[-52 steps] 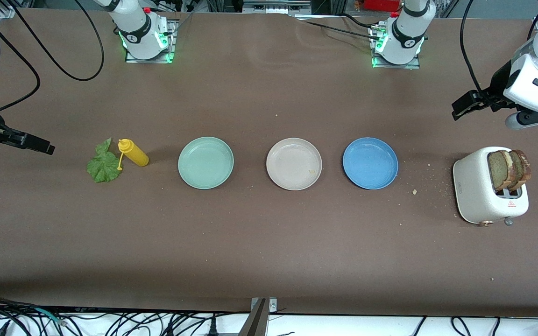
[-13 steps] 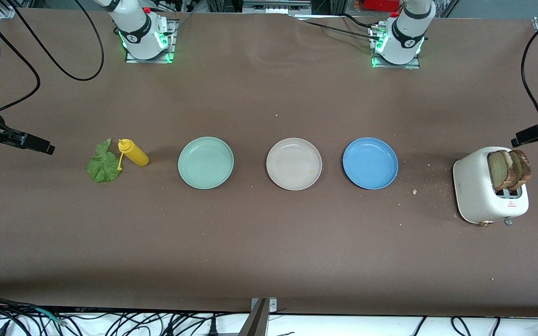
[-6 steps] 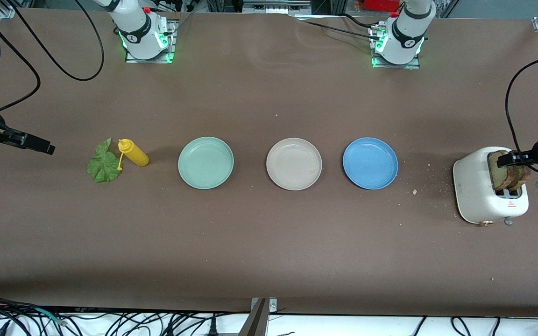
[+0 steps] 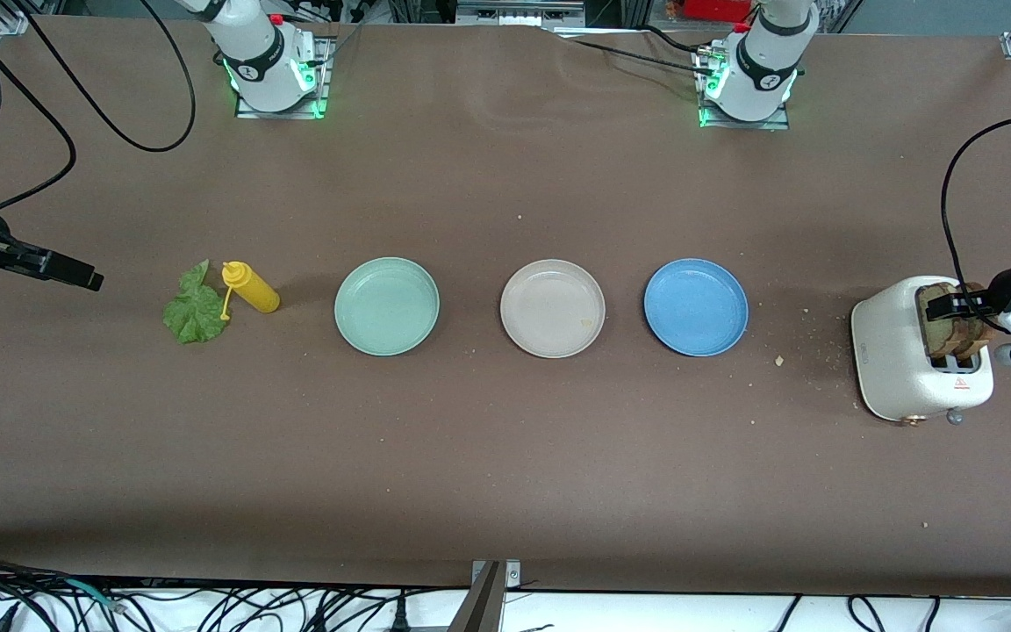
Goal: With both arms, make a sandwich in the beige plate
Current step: 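Lower the left gripper onto a toast slice in the toaster and grasp it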
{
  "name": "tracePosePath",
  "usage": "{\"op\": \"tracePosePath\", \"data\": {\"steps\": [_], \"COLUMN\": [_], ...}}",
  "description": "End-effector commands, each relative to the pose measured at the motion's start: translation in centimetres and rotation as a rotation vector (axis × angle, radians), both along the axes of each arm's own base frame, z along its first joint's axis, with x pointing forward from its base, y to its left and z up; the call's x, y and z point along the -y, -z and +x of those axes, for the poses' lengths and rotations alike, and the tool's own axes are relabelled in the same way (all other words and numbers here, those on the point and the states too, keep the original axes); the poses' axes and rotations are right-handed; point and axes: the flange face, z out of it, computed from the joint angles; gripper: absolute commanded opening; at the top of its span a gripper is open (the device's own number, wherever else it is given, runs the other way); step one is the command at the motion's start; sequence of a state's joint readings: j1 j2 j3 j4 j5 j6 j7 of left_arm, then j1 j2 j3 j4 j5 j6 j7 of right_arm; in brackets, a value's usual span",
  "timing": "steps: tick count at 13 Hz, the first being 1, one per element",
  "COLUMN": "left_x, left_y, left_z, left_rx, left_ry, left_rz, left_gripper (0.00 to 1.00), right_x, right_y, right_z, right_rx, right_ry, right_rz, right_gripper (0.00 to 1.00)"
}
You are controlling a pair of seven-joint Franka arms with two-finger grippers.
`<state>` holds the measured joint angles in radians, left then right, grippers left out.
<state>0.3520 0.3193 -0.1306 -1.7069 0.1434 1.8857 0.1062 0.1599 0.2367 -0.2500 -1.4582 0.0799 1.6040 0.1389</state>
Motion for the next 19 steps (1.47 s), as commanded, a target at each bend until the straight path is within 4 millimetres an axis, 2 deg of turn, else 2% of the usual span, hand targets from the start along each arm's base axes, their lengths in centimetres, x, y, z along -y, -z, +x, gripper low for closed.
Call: {"op": "tracePosePath", "data": {"steps": [1, 2, 4, 6, 10, 12, 15, 16, 19], "left_x": [0.2, 0.1, 0.1, -0.1, -0.2, -0.1, 0.5, 0.9, 3.2], "left_y": [0.3, 1.0, 2.9, 2.8, 1.1, -1.1, -5.9, -8.0, -13.2], "left_z": [0.1, 0.0, 0.0, -0.3, -0.3, -0.7, -1.4, -1.7, -1.7], "left_rx": [0.003, -0.006, -0.036, -0.050, -0.052, -0.028, -0.011, -0.018, -0.035], "left_ry": [0.031, 0.034, 0.036, 0.033, 0.071, 0.069, 0.067, 0.064, 0.074], "left_rz": [0.035, 0.031, 0.020, 0.016, 0.014, 0.026, 0.030, 0.028, -0.010], "left_gripper": [0.66, 0.60, 0.40, 0.02, 0.00, 0.00, 0.00, 0.00, 0.00], "right_x": [0.1, 0.2, 0.6, 0.7, 0.8, 0.8, 0.8, 0.8, 0.8], "right_y": [-0.5, -0.5, -0.4, -0.5, -0.4, -0.4, -0.4, -0.4, -0.4], "right_z": [-0.8, -0.8, -0.8, -0.8, -0.8, -0.8, -0.8, -0.8, -0.8], "right_rx": [0.001, 0.001, 0.000, 0.002, 0.000, 0.000, 0.000, 0.000, 0.000], "right_ry": [0.005, 0.005, 0.009, 0.011, 0.014, 0.014, 0.014, 0.016, 0.016], "right_rz": [0.013, 0.014, 0.014, 0.015, 0.015, 0.015, 0.015, 0.015, 0.015], "right_gripper": [1.00, 1.00, 1.00, 1.00, 1.00, 1.00, 1.00, 1.00, 1.00]}}
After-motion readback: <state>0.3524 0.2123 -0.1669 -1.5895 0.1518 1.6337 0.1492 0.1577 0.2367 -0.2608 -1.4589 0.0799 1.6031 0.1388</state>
